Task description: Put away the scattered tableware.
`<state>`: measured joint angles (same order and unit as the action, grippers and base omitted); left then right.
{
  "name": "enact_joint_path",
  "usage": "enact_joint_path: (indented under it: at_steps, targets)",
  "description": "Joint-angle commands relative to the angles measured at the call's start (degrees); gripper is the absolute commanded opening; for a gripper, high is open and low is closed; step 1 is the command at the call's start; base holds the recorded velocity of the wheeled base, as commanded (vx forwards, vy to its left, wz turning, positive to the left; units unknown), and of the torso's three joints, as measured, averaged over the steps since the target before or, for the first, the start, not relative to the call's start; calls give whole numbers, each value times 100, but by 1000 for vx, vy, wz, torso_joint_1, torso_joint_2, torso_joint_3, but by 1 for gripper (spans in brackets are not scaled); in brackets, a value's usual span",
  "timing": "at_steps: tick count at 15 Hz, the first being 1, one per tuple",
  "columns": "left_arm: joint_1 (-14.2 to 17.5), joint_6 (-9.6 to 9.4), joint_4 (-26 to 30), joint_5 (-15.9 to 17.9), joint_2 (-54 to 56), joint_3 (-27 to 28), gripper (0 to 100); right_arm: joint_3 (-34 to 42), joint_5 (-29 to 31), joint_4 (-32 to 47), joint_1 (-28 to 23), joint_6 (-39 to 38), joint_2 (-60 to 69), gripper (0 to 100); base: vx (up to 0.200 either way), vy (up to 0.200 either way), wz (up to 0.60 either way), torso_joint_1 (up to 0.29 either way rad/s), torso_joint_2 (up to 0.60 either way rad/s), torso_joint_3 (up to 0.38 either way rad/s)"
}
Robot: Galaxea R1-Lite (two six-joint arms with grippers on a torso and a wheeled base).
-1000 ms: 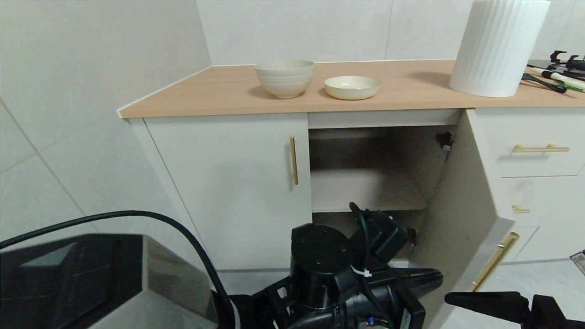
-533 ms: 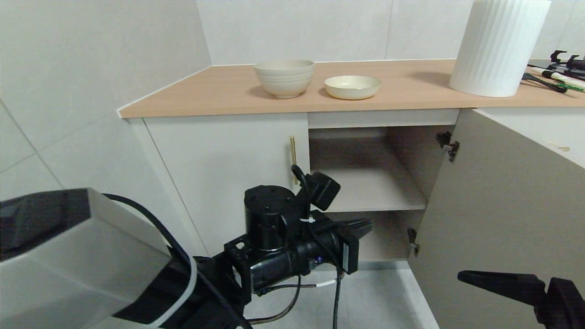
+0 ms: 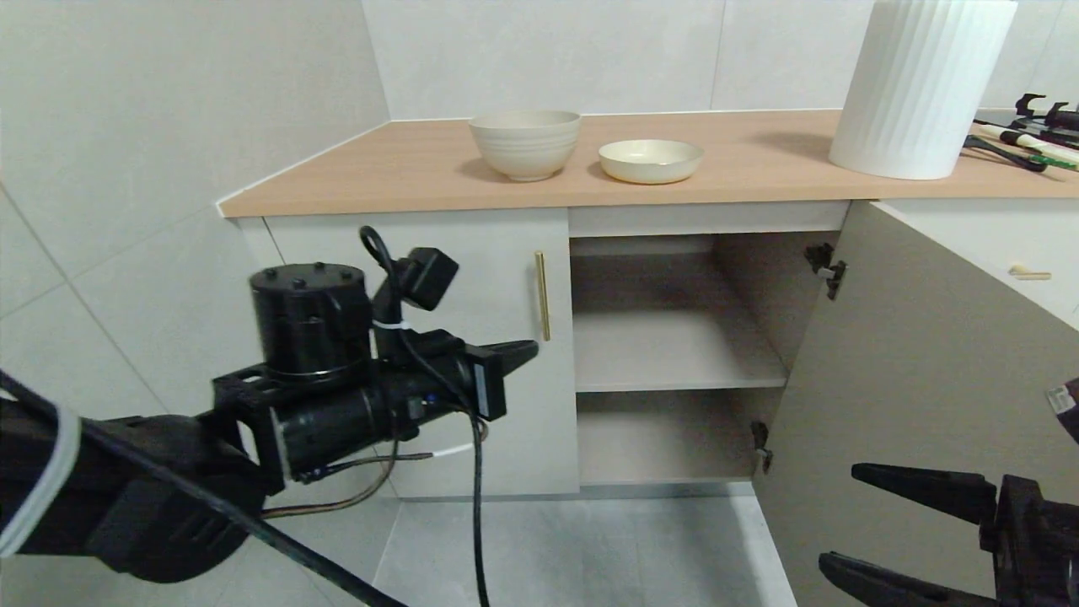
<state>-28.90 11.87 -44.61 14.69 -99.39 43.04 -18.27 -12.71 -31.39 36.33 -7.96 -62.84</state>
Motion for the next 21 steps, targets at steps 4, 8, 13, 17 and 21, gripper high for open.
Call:
enact_joint_path:
  at_steps: [4, 8, 13, 17, 21]
  targets:
    - [1115, -18, 1226, 8, 2178, -701, 0, -1600, 50, 1153, -152, 23, -668, 100, 0, 0, 0, 0, 0, 0]
    - [1247, -18, 1648, -98, 2618, -754, 100, -2594, 85, 1162, -152, 31, -1626, 100, 0, 0, 0, 0, 0, 0]
    - [1528, -18, 1622, -98, 2583, -657, 100, -3367, 727, 1759, -152, 31, -2355, 100, 0, 0, 0, 0, 0, 0]
    - [1651, -18, 1630, -98, 2574, -543, 100, -3578, 1342, 1926, -152, 5, -2549, 100, 0, 0, 0, 0, 0, 0]
    - [1651, -27, 1613, -265, 2609, -481, 100, -3428, 1324, 1891, -152, 5, -2478, 100, 0, 0, 0, 0, 0, 0]
